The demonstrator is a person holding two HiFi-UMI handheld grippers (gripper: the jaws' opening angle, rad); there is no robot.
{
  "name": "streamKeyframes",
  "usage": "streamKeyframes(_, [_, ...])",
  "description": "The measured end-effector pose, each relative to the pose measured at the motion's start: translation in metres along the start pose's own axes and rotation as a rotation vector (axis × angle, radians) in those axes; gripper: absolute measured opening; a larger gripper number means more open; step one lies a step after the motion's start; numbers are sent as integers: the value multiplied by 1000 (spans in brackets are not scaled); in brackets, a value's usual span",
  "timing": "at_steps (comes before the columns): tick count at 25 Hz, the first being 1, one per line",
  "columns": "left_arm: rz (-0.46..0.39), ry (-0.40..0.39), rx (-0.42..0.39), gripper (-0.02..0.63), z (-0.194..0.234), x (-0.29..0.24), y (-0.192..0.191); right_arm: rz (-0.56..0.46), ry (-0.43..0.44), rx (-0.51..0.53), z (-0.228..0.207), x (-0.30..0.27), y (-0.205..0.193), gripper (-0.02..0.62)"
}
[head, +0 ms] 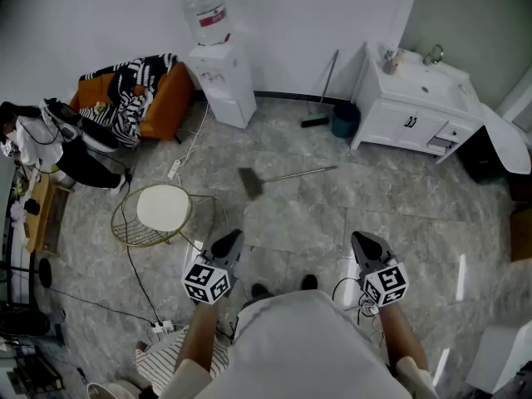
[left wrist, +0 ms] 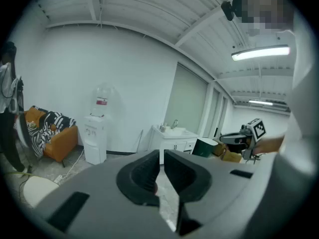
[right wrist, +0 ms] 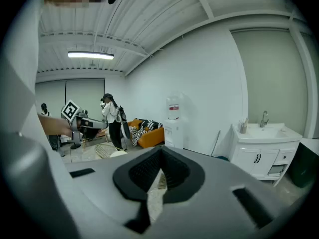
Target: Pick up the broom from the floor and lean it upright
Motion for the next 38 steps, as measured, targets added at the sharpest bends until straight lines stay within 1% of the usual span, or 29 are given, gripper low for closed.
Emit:
streamKeyframes(8, [7,1,-4,29,-16,-28,5,-9,18,-5,-28,0,1,-2])
streamKeyframes(13, [21,9,1,29,-28,-46,0,-9,31,-8,-49,3,-2,0])
streamKeyframes(25, [47,8,17,29,-64,-113,1,38,12,-14,-130,14,-17,0])
streamKeyframes(32, [66,-20,8,29,-66,-157,12,51,-16,-49,-165,5,-22,0])
streamKeyframes(38, [64,-32,4,29,-43,-195,28,77,-38,-65,-185,-19,-20,0])
Point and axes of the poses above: the fingertips, and each gripper's own axes: x backward along the fingers, z to its left, y out of its top, the point moved 6 cm from there along x, backward along the fingers, and after that the axes turned 3 degrees about z, right-handed, at the moved point
